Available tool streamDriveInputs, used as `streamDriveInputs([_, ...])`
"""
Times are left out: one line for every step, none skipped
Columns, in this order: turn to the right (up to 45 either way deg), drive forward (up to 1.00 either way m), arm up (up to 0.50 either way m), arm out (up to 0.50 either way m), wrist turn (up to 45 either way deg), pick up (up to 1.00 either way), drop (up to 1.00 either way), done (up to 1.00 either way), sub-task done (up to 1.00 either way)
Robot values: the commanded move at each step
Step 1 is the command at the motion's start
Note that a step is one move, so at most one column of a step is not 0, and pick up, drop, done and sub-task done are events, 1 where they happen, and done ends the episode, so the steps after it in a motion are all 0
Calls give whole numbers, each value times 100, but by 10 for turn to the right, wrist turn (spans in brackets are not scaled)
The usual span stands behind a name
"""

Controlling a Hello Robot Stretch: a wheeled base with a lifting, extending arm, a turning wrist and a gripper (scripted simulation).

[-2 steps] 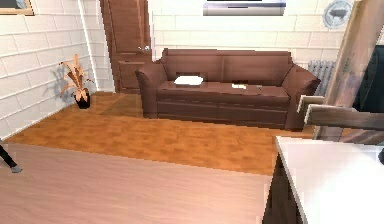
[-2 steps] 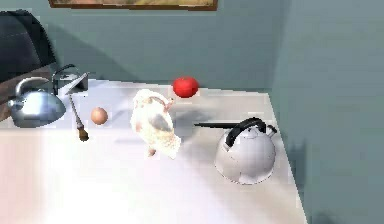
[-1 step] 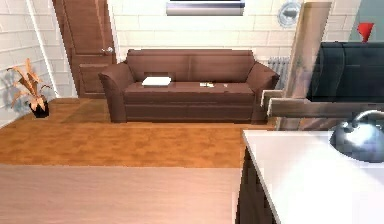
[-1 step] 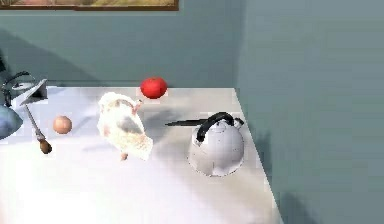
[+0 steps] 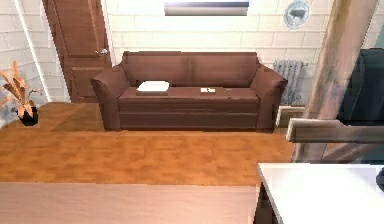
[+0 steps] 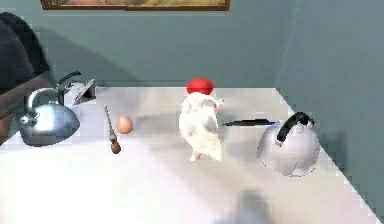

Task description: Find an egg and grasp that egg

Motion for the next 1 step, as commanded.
streamDriveInputs([-150,0,0,0,0,0,0,0,0])
